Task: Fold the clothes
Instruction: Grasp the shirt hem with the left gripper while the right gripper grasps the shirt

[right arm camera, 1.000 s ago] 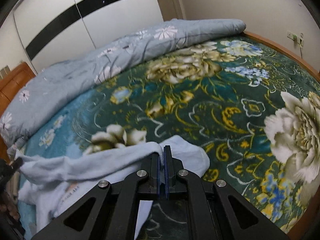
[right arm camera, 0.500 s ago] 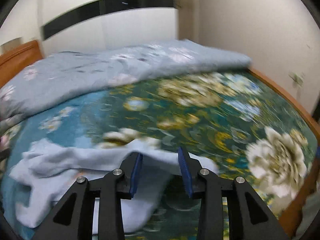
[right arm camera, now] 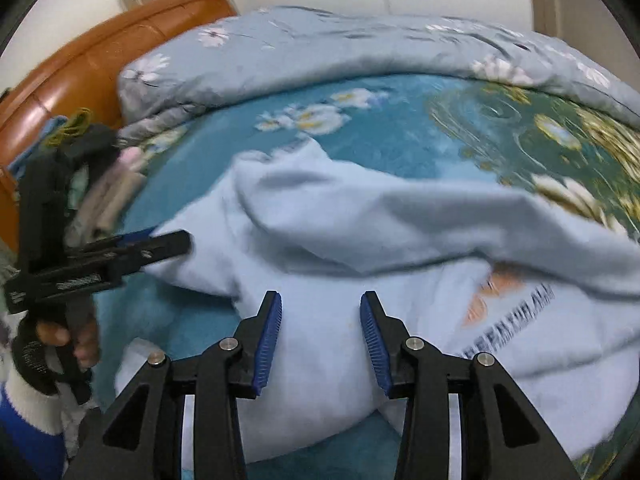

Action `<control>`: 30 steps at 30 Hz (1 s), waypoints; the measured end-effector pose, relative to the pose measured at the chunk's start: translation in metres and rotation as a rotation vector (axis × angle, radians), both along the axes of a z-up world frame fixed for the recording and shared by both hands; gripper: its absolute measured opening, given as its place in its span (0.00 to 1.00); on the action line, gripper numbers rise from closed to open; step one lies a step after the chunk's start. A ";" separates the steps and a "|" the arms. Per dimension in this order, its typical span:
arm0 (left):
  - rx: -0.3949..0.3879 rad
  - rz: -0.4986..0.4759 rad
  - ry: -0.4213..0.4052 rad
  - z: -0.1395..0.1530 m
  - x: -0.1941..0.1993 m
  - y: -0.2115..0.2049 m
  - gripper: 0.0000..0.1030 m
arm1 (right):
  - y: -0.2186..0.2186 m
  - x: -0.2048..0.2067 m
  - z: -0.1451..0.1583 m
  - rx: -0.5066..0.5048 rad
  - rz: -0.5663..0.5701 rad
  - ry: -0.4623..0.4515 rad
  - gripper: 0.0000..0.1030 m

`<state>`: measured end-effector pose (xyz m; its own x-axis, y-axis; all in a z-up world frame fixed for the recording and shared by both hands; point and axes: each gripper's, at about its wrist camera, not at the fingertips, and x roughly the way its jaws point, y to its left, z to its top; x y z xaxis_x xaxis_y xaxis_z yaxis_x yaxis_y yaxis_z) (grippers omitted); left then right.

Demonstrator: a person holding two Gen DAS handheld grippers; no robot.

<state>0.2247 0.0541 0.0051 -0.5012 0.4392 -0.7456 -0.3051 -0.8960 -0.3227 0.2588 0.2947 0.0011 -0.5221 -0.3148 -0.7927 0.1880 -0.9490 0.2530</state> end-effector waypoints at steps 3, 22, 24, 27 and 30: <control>0.007 -0.006 -0.003 -0.003 -0.002 0.003 0.56 | -0.002 0.006 0.000 -0.060 0.001 -0.013 0.48; 0.023 0.008 -0.025 -0.009 0.005 0.004 0.37 | -0.065 0.051 -0.024 0.295 0.152 0.029 0.27; 0.029 0.015 -0.024 -0.010 0.006 0.003 0.37 | -0.056 0.052 -0.023 0.277 0.140 0.028 0.13; 0.059 0.034 -0.027 -0.012 0.005 0.000 0.37 | -0.038 0.053 -0.016 0.207 0.122 0.023 0.03; 0.098 0.051 -0.031 -0.012 0.004 -0.005 0.37 | -0.020 0.053 0.001 0.160 0.099 0.046 0.01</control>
<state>0.2284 0.0496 -0.0074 -0.5016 0.4854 -0.7161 -0.2486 -0.8737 -0.4181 0.3116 0.2749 0.0017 -0.5316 -0.2383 -0.8128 0.2899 -0.9528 0.0898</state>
